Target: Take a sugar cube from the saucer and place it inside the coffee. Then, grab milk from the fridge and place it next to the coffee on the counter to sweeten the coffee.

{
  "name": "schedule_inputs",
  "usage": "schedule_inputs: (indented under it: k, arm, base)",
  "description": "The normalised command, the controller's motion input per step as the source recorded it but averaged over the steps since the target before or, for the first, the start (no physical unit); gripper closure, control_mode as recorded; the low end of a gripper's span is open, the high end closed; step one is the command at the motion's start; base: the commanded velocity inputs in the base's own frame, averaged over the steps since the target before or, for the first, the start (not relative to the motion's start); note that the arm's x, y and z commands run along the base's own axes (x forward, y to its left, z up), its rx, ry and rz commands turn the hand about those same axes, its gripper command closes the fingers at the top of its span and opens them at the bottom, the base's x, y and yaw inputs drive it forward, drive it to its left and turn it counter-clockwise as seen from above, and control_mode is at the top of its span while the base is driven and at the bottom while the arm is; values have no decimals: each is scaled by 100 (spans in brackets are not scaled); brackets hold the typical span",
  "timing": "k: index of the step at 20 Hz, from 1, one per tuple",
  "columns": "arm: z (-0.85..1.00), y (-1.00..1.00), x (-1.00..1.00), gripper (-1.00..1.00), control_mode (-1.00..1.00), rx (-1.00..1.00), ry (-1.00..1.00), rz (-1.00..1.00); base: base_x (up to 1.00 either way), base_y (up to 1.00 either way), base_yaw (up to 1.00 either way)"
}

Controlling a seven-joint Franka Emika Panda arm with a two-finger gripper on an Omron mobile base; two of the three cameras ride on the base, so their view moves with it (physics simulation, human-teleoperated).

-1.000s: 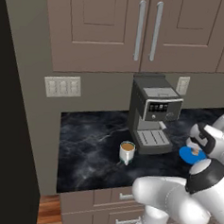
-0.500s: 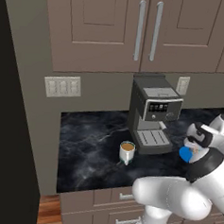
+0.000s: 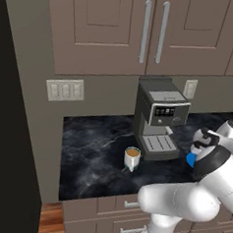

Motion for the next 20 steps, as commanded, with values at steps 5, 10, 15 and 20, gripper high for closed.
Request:
schedule_inputs:
  k: [5,10,15,20]
  arm:
    - [-10,-5,6,-100,-100,0,0,0]
    - [-10,-6,7,-100,-100,0,0,0]
    - [-7,-3,10,-100,-100,0,0,0]
    - [-7,-3,11,-100,-100,0,0,0]
  base:
    - [0,0,0]
    - [0,0,0]
    - [0,0,0]
    - [0,0,0]
